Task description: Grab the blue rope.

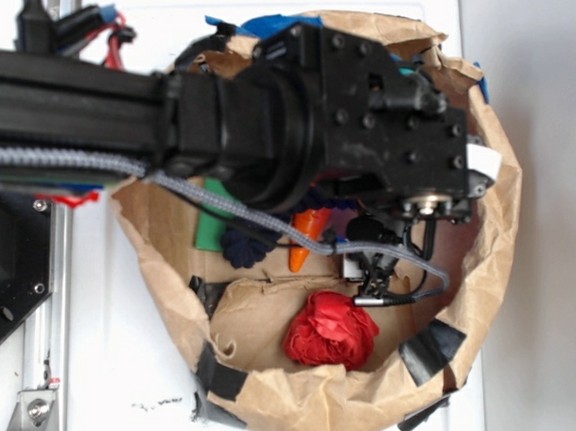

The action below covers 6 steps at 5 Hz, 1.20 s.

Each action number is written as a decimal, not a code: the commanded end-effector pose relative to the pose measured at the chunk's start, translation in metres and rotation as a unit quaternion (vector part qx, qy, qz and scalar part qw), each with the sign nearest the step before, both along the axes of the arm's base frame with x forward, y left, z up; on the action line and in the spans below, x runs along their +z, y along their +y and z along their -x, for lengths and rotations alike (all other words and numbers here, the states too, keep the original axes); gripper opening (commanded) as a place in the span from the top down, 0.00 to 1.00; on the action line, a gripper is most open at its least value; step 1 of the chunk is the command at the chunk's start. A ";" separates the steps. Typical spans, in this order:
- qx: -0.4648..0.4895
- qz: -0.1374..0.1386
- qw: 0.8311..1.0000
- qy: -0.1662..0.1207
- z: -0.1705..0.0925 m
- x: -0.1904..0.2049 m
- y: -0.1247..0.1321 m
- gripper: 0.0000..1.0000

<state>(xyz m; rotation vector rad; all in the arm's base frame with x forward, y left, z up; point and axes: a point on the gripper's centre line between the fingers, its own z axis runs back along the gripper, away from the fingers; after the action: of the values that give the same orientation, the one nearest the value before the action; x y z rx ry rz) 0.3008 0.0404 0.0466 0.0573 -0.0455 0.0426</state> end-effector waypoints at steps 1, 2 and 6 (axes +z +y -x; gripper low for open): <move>0.005 -0.012 1.000 -0.008 -0.003 -0.004 0.003 0.00; 0.002 -0.013 1.000 -0.006 -0.003 -0.008 0.001 0.00; 0.008 -0.011 1.000 -0.009 -0.005 -0.009 0.005 1.00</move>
<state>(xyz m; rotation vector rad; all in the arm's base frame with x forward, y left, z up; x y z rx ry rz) 0.3005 0.0429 0.0304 0.0714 -0.0288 0.0575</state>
